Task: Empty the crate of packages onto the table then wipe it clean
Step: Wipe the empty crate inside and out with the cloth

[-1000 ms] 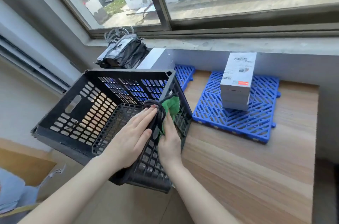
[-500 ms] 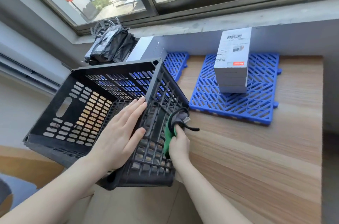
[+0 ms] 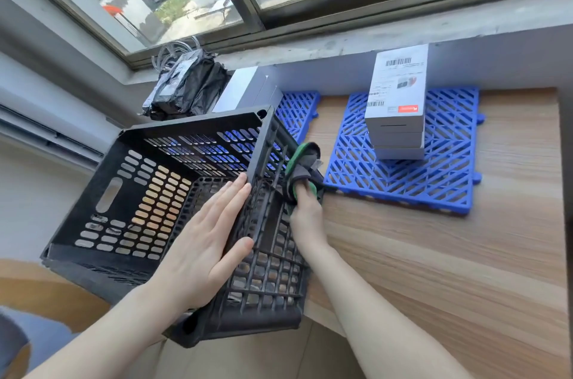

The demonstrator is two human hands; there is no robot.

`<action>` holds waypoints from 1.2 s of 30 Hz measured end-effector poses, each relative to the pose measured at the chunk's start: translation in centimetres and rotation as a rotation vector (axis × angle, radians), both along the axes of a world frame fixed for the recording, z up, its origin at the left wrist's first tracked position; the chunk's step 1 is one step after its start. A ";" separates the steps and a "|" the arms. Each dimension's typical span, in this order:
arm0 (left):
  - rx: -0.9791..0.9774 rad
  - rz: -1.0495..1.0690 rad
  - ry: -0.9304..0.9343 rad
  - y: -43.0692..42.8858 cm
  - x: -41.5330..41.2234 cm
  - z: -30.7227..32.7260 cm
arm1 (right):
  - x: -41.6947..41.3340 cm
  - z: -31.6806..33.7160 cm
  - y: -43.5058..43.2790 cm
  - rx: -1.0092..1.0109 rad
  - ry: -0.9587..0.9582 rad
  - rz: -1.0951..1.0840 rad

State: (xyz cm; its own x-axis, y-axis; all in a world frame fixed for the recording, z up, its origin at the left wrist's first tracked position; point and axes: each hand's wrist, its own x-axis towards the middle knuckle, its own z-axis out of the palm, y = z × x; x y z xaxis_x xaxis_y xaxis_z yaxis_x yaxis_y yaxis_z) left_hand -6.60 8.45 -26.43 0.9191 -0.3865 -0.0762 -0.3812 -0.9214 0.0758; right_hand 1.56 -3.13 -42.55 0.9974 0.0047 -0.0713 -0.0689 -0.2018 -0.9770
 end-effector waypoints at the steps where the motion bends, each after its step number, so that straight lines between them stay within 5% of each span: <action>1: -0.004 0.001 0.004 0.0 0.0 0.0 | 0.4 -0.9 -0.4 -0.012 0.062 0.015; 6: -0.012 0.009 0.013 -0.1 0.0 0.1 | 2.1 -2.1 -2.6 0.088 0.264 -0.095; 9: -0.023 0.012 0.017 -0.1 0.0 0.2 | 2.8 0.6 -2.5 0.161 0.055 -0.256; 13: -0.031 0.019 0.028 -0.1 0.1 0.2 | 3.0 4.6 -1.0 0.184 -0.353 -0.210; 16: -0.034 0.021 0.030 -0.2 0.0 0.2 | 3.9 4.5 -0.5 0.199 -0.399 -0.144; 27: -0.064 0.029 0.053 -0.2 0.2 0.3 | 4.5 -1.6 -0.9 -0.188 -0.089 -0.044; 33: -0.065 0.032 0.051 -0.2 0.3 0.3 | 2.4 -7.5 -2.6 -0.459 0.263 0.336; 36: -0.070 0.032 0.053 -0.1 0.3 0.3 | 1.7 -8.2 -2.9 -0.341 0.266 0.303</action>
